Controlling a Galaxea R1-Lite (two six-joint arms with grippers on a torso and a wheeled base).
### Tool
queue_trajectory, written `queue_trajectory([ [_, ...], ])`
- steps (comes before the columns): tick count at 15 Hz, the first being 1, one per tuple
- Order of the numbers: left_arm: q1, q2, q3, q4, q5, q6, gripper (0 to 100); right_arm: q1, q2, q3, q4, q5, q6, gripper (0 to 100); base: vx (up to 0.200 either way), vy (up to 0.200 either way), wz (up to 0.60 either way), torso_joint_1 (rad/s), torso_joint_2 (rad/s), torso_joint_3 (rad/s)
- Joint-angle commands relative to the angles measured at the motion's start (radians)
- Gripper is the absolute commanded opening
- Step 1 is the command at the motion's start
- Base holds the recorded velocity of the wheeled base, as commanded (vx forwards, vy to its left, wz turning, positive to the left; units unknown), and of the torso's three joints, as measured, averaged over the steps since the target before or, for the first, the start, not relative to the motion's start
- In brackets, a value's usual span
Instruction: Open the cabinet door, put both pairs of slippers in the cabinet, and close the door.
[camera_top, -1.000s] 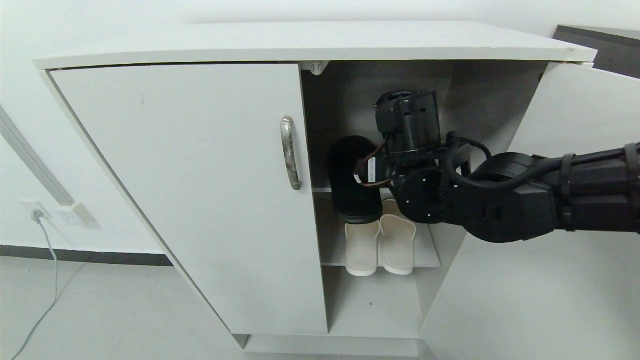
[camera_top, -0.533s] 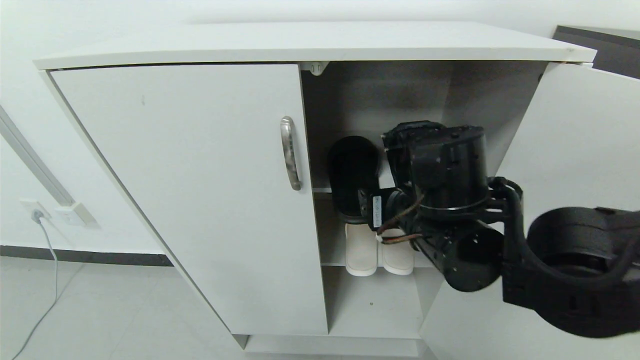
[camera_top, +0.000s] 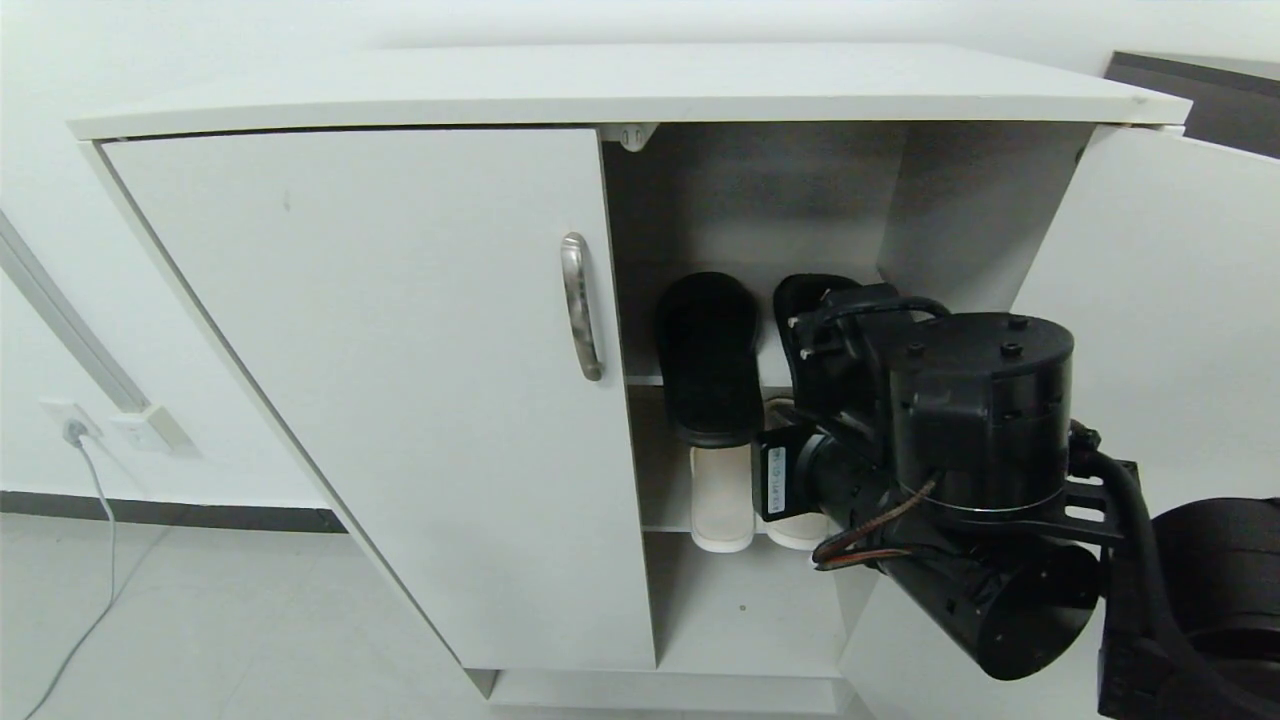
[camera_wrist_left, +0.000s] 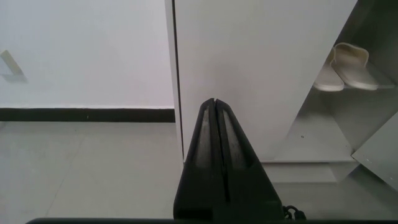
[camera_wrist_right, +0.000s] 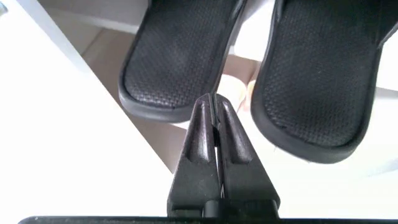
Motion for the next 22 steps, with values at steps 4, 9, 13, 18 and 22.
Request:
queue_trajectory([
  [4, 0.000, 0.001, 0.000, 0.000, 0.000, 0.000, 0, 0.000, 0.029, 0.003, -0.001, -0.002, 0.002, 0, 0.000, 0.000, 0.00, 0.000, 0.00, 0.000],
  [9, 0.000, 0.001, 0.000, 0.000, 0.000, -0.002, 0, 0.000, 0.030, 0.003, -0.001, 0.000, 0.004, 0, 0.000, 0.000, 0.00, 0.000, 0.00, 0.000],
  [13, 0.000, 0.001, 0.000, 0.000, 0.000, 0.000, 0, 0.000, 0.037, 0.003, -0.001, -0.002, 0.004, 0, -0.150, 0.000, 0.00, 0.002, 0.00, -0.002],
  [18, 0.000, 0.001, 0.000, 0.000, 0.000, 0.000, 0, -0.001, 0.037, 0.004, -0.001, -0.002, 0.006, 0, -0.200, 0.000, 0.00, -0.001, 0.00, 0.003],
  [22, 0.000, 0.001, 0.000, 0.000, 0.000, 0.000, 0, -0.001, 0.037, 0.010, -0.001, -0.002, 0.006, 0, -0.200, 0.000, 0.00, -0.001, 0.00, 0.001],
])
